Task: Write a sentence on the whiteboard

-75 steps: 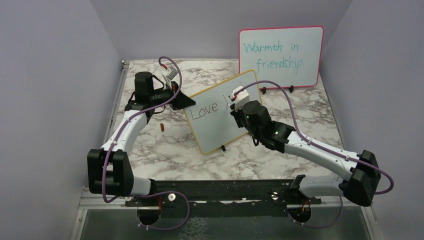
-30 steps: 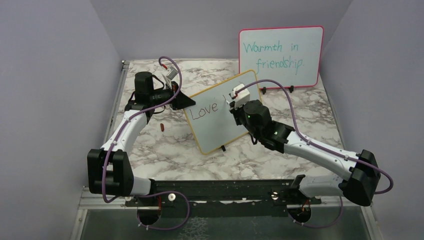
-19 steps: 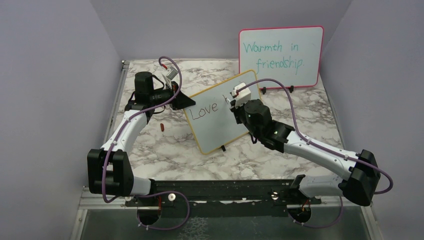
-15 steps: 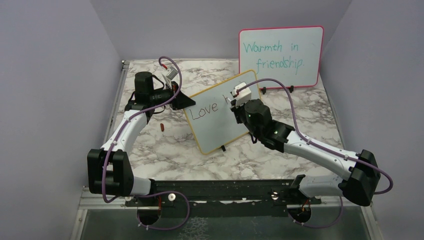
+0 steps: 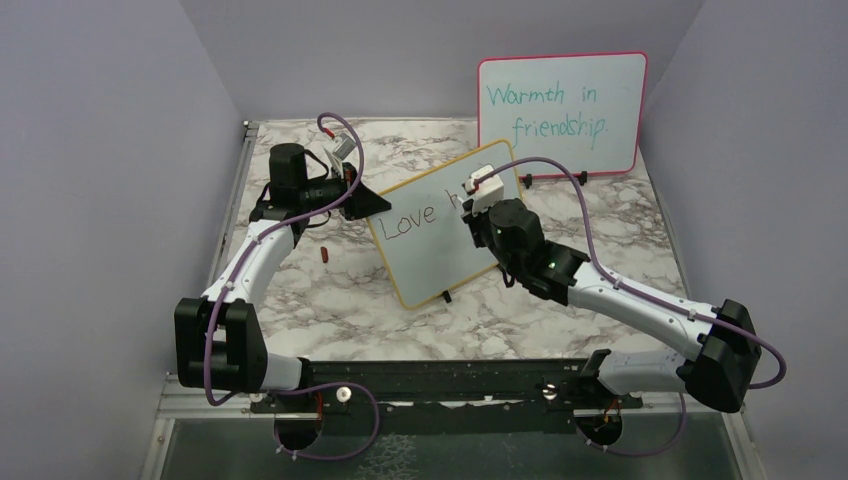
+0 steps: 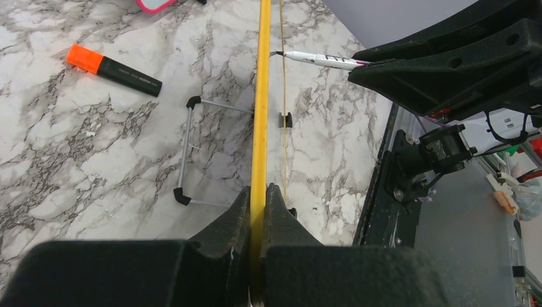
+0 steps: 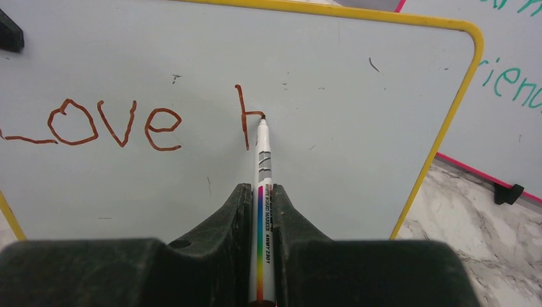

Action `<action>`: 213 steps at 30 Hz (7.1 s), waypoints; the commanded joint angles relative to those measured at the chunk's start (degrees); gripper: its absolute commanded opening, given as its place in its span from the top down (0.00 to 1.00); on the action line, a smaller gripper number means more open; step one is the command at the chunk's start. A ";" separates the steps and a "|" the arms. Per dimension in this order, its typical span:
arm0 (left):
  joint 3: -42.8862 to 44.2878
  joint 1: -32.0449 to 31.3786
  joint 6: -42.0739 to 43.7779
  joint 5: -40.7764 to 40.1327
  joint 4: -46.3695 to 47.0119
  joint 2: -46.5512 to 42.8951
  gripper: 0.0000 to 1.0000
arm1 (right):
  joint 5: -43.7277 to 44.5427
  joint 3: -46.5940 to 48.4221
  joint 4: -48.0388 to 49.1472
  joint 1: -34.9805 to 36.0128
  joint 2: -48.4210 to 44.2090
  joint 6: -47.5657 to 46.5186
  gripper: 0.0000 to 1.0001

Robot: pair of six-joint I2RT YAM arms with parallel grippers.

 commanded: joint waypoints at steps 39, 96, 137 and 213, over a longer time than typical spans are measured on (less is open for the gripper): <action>-1.04 -1.71 6.19 -4.59 -5.45 2.58 1.00 | -5.17 -2.00 -4.48 -0.43 -2.05 2.65 0.99; -0.67 -1.71 7.33 -5.91 -6.82 2.03 1.00 | -5.76 -3.87 3.49 -5.06 -6.53 -2.48 0.99; -0.54 -1.71 7.33 -5.66 -6.86 2.05 1.00 | -7.72 -0.80 4.74 -5.46 -1.78 -1.47 0.99; -0.54 -1.71 7.41 -5.83 -6.95 2.23 1.00 | -6.76 -3.95 -1.86 -5.50 -3.45 2.68 0.99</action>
